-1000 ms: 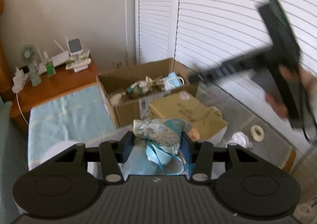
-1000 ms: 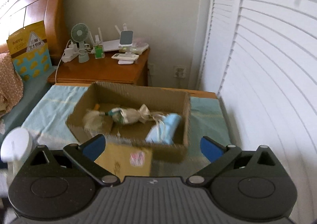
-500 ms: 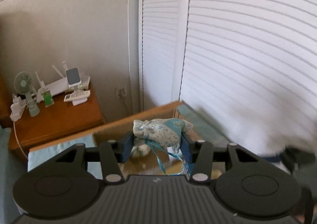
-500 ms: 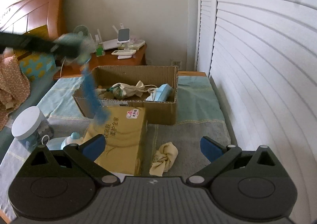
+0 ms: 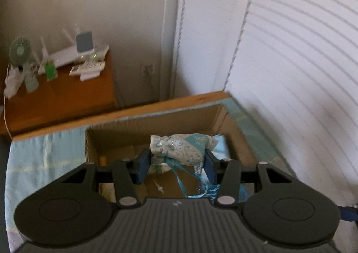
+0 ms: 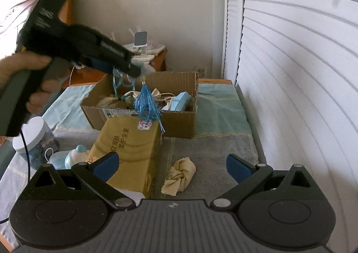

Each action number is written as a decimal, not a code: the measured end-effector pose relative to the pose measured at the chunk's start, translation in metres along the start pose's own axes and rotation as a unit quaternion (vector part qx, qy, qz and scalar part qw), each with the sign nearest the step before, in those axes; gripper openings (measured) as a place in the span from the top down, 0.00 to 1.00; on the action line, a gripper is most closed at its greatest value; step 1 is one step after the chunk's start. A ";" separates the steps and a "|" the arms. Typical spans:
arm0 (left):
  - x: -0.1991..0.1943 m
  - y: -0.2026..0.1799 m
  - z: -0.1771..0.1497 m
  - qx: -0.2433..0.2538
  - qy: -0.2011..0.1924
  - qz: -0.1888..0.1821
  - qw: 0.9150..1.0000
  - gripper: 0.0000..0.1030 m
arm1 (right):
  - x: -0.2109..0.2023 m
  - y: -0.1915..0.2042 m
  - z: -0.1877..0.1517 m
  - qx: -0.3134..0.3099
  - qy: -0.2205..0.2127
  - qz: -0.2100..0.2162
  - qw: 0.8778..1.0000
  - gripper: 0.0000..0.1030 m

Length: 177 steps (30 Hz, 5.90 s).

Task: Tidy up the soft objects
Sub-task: 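Carry the blue bundle into the box and open the left gripper, then grasp the brown woven ring with the left gripper, then move the right gripper over the cream ring and close on it, then carry the cream ring into the box and open the right gripper while the left lifts the brown ring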

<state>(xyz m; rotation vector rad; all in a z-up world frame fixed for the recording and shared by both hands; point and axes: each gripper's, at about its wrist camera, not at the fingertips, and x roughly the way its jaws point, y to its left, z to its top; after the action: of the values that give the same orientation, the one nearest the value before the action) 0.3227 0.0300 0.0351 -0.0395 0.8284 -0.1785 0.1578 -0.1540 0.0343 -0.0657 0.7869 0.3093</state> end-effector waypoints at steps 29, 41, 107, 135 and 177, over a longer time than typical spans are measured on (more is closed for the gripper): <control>0.014 -0.005 -0.004 -0.002 0.015 0.072 0.997 0.46 | 0.008 0.000 -0.005 0.003 0.011 0.007 1.000 0.00; -0.001 -0.006 -0.014 -0.014 0.008 0.045 0.999 0.15 | 0.007 -0.002 -0.005 0.012 0.012 0.008 1.000 0.00; -0.102 -0.037 -0.251 0.083 0.004 -0.028 0.996 0.56 | -0.004 -0.013 -0.118 -0.018 0.069 -0.046 0.996 0.00; -0.097 -0.033 -0.244 0.067 0.003 -0.029 0.997 0.56 | -0.010 -0.022 -0.119 -0.029 0.024 -0.117 0.992 0.02; -0.137 -0.007 -0.207 0.096 -0.017 -0.030 0.995 0.60 | -0.034 0.006 -0.042 -0.036 -0.023 -0.057 0.997 0.54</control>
<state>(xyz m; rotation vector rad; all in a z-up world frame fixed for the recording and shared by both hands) 0.0789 0.0543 -0.0044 0.1130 0.7729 -0.3117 0.1039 -0.1638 0.0289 -0.1692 0.7227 0.2307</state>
